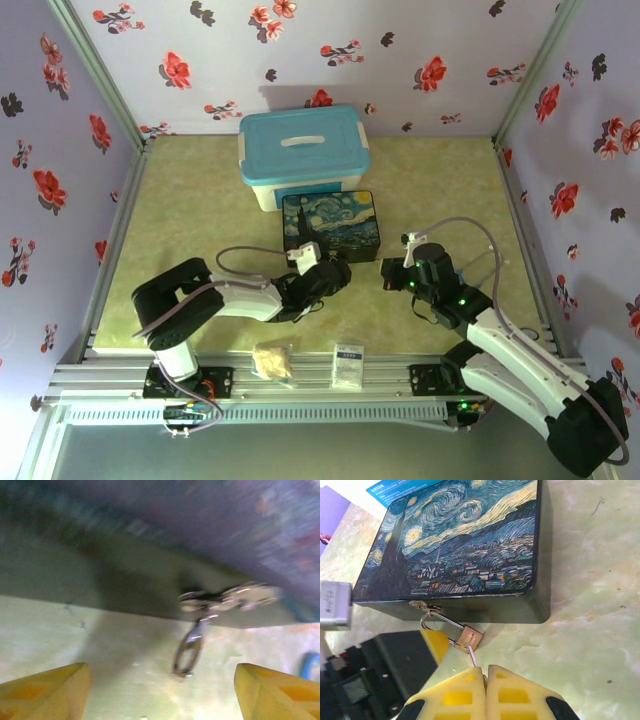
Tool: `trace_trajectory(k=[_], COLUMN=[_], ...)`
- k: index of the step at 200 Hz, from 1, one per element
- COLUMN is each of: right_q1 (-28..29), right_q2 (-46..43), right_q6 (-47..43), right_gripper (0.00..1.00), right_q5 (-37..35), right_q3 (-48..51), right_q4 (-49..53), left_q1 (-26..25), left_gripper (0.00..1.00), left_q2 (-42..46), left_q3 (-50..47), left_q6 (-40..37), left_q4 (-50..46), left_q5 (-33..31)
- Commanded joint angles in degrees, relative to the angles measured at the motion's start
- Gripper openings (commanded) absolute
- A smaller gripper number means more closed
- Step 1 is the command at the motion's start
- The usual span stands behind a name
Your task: Unlock the padlock with the key
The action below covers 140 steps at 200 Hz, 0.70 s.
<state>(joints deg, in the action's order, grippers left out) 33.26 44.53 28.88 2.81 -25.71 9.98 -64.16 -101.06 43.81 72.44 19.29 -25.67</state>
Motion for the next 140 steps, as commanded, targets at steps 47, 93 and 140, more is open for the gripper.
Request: trace_trajectory(k=[47,93,140], right_q1=[0.0,-0.1,0.0], right_q2=[-4.6,-8.9,-9.0], right_q6=[1.5,2.0,4.6], right_gripper=[0.0,0.0,0.0], right_q5=[-1.6,0.3,0.2], right_q3=[4.0,5.7,9.0], right_q4=[-2.2,-3.0,-5.6], left_q1=[-1.8,-1.8,-1.8], left_gripper=[0.64,0.54,0.29], left_q2=[-6.8,-11.4,-13.4], left_q3=[7.5,9.8,10.9], left_q6=[3.5,3.7,0.7], left_q4=[-6.8,-3.4,-0.5], left_q5=[-4.6,-5.1,-5.2])
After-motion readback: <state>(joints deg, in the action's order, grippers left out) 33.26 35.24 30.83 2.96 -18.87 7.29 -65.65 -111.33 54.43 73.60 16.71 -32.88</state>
